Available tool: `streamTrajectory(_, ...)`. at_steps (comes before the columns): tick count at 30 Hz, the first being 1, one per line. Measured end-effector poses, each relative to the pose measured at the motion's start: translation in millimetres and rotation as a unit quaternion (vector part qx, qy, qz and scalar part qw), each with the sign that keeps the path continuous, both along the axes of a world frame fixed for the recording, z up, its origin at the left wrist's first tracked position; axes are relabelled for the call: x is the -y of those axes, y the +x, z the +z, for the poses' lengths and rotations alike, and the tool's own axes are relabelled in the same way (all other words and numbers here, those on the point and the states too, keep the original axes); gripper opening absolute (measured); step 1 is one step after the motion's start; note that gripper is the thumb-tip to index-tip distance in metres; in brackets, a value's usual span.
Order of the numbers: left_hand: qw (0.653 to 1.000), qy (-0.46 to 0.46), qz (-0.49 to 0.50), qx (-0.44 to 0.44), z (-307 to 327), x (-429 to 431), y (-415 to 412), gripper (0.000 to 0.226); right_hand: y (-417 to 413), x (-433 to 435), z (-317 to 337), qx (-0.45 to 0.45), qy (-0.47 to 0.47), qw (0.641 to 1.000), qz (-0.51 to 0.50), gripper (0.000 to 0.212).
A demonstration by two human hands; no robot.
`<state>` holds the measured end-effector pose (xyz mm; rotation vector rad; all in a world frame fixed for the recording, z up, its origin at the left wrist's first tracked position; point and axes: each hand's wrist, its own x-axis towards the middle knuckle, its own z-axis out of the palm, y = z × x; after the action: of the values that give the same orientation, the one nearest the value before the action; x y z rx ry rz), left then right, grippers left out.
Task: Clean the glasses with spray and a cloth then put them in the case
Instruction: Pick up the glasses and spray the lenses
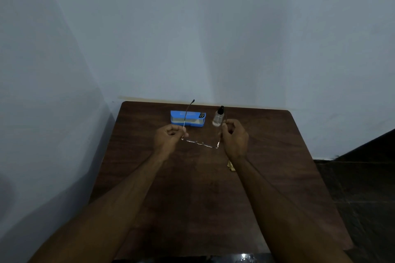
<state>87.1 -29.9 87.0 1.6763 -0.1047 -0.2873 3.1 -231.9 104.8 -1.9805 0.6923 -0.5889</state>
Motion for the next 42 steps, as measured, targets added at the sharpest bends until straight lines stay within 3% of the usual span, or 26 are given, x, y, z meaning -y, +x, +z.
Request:
streamTrajectory(6, 0.980, -0.134, 0.024, -0.147, 14.8, 1.4, -8.5, 0.021, 14.3, 5.7, 4.8, -0.129, -0.018, 0.991, -0.032, 0.030)
streamTrajectory(10, 0.958, -0.205, -0.005, -0.202, 19.5, -2.6, -15.8, 0.020, 17.8, 8.8, 7.3, -0.203, -0.003, 0.979, -0.008, 0.006)
streamTrajectory(13, 0.945, -0.239, -0.020, -0.223, 23.5, -5.6, -18.7, 0.023, 18.6, 14.6, 2.3, -0.237, 0.028, 0.971, -0.006, 0.018)
streamTrajectory(20, 0.946, -0.247, -0.036, -0.209, 28.4, -7.5, -26.0, 0.020, 17.9, 22.6, -0.3, -0.279, 0.118, 0.953, -0.009, 0.027)
streamTrajectory(32, 0.961, -0.195, -0.007, -0.194, 22.6, 22.0, -31.3, 0.013, 23.4, 52.3, -34.8, -0.272, 0.254, 0.928, -0.008, 0.016)
streamTrajectory(38, 0.962, -0.187, 0.035, -0.197, 16.9, 39.8, -26.0, 0.013, 36.6, 74.0, -56.0, -0.251, 0.155, 0.955, 0.023, 0.029)
streamTrajectory(40, 0.962, -0.188, 0.048, -0.194, 18.6, 45.7, -24.8, 0.013, 44.3, 79.4, -60.7, -0.236, 0.096, 0.967, 0.024, 0.016)
streamTrajectory(42, 0.961, -0.191, 0.062, -0.190, 20.4, 49.9, -23.6, 0.013, 52.8, 82.7, -65.5, -0.226, 0.051, 0.973, 0.016, 0.020)
